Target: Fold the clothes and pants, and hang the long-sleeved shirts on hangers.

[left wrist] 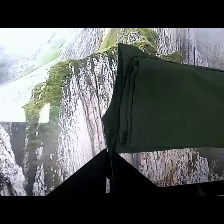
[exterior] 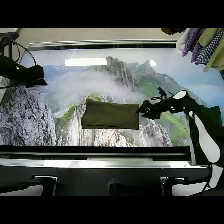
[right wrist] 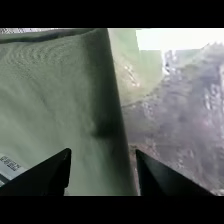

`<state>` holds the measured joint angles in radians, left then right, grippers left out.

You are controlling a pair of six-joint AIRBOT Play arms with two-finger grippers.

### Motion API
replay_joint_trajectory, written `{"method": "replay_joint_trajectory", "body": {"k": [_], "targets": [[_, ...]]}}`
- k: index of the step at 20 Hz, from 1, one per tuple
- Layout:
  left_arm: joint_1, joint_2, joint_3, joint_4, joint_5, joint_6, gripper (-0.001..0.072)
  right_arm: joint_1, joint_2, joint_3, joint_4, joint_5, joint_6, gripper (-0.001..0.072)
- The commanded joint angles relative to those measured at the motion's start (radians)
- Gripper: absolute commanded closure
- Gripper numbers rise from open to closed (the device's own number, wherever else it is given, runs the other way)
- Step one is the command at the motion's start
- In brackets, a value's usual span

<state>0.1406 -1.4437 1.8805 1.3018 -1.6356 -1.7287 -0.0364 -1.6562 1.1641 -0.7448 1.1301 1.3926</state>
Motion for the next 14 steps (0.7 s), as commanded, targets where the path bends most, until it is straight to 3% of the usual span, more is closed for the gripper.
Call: {"method": "replay_joint_trajectory", "body": {"k": [1, 2, 4, 6, 9, 14], "targets": [[0.001, 0.0, 0.0, 0.0, 0.002, 0.0, 0.069, 0.058, -0.035, -0.022, 0.03, -0.056, -0.011, 0.0243], [0.001, 0.0, 0.0, 0.0, 0.001, 0.0, 0.069, 0.077, -0.045, -0.022, 0.026, -0.057, 0.004, 0.0259], [0.001, 0.0, 0.0, 0.0, 0.001, 0.0, 0.069, 0.103, -0.056, -0.022, 0.026, -0.058, 0.01, 0.042], [0.001, 0.0, 0.0, 0.0, 0.001, 0.0, 0.069, 0.109, -0.05, -0.021, 0.058, -0.053, 0.006, 0.0683], [0.001, 0.001, 0.0, 0.0, 0.001, 0.0, 0.069, 0.108, 0.0, -0.007, 0.094, -0.072, 0.008, 0.0682], [0.001, 0.001, 0.0, 0.0, 0.001, 0.0, 0.069, 0.108, 0.032, 0.164, 0.017, -0.065, 0.161, 0.0683]]}}
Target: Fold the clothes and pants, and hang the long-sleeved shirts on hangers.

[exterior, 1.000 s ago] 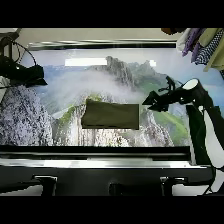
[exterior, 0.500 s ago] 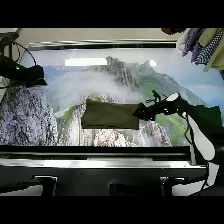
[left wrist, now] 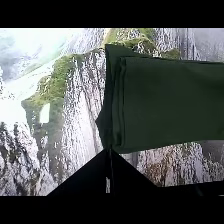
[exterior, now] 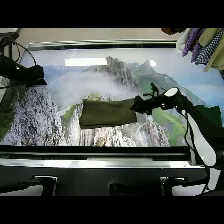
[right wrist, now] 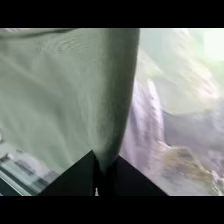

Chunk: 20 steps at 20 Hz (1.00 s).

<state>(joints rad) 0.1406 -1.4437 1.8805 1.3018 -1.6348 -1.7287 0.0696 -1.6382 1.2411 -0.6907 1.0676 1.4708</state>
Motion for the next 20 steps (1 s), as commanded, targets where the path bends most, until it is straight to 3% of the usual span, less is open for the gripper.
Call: {"method": "replay_joint_trajectory", "body": {"k": [1, 9, 20], "targets": [[0.001, 0.001, 0.0, 0.0, 0.0, 0.0, 0.069, 0.002, 0.014, 0.129, -0.045, -0.005, 0.108, 0.0683], [0.001, 0.0, 0.0, 0.0, 0.0, 0.0, 0.069, -0.027, 0.014, 0.479, -0.438, -0.09, 0.467, 0.0683], [0.001, 0.0, 0.0, 0.001, 0.0, 0.0, 0.069, -0.465, 0.025, 0.644, -0.448, -0.088, 0.683, 0.0683]]}}
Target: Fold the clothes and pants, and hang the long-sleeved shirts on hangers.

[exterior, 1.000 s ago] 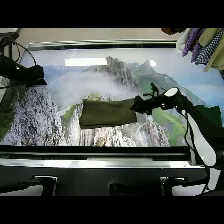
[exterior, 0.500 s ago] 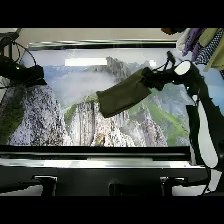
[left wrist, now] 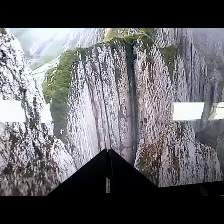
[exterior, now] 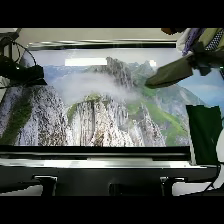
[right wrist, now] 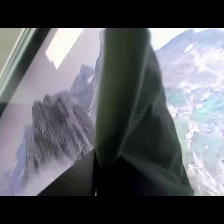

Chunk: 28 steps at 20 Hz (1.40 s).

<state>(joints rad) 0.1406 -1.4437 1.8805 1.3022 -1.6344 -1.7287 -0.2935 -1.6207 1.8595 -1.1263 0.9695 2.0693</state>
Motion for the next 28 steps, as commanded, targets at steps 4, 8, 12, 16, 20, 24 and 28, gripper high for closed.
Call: {"method": "replay_joint_trajectory", "body": {"k": [4, 8, 12, 16, 20, 24, 28], "targets": [[0.001, 0.0, 0.0, 0.0, 0.0, 0.0, 0.069, -0.168, 0.056, 0.026, -0.132, 0.056, 0.267, 0.0683], [0.001, 0.0, 0.0, 0.0, 0.0, 0.0, 0.069, -0.173, 0.122, 0.026, -0.28, 0.111, 0.414, 0.0683], [0.001, 0.0, 0.0, 0.0, 0.0, 0.0, 0.069, -0.173, 0.171, 0.026, -0.401, 0.236, 0.481, 0.0683], [0.001, 0.0, 0.0, 0.0, 0.0, 0.0, 0.069, -0.173, 0.211, 0.026, -0.516, 0.382, 0.476, 0.0683], [-0.001, 0.0, 0.0, -0.001, 0.0, 0.0, 0.069, -0.173, 0.231, 0.026, -0.566, 0.49, 0.388, 0.0684], [-0.005, 0.0, 0.0, -0.004, 0.0, 0.0, 0.069, -0.171, 0.231, 0.021, -0.605, 0.629, 0.279, 0.0683], [-0.005, 0.0, 0.0, -0.004, 0.0, 0.0, 0.069, -0.171, 0.251, -0.073, -0.667, 0.739, 0.154, 0.0683]]}}
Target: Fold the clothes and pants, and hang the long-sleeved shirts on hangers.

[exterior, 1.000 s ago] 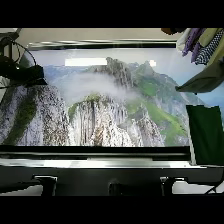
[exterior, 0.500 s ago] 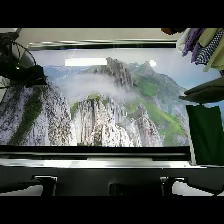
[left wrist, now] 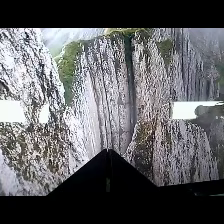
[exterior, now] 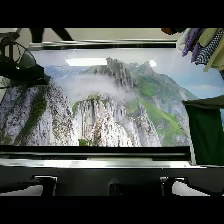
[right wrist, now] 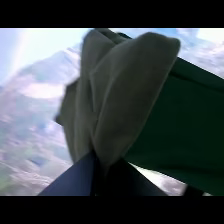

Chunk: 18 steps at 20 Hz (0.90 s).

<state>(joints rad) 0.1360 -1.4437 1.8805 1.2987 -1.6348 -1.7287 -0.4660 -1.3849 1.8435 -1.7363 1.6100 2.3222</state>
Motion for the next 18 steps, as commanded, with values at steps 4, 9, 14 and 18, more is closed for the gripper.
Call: {"method": "replay_joint_trajectory", "body": {"k": [4, 9, 14, 18], "targets": [[0.0, 0.0, 0.0, 0.0, 0.0, 0.0, 0.069, 0.001, 0.121, -0.32, -0.192, 0.053, -0.131, 0.0682], [0.0, 0.0, 0.0, 0.0, -0.014, 0.0, 0.069, -0.001, 0.207, -0.609, -0.253, -0.016, -0.13, 0.0682], [0.0, 0.0, 0.0, 0.0, -0.023, 0.0, 0.069, -0.001, 0.219, -0.756, -0.3, -0.024, -0.127, 0.0682], [0.0, 0.0, 0.0, 0.0, -0.023, 0.0, 0.069, -0.001, 0.219, -0.806, -0.338, -0.019, -0.127, 0.0682]]}}
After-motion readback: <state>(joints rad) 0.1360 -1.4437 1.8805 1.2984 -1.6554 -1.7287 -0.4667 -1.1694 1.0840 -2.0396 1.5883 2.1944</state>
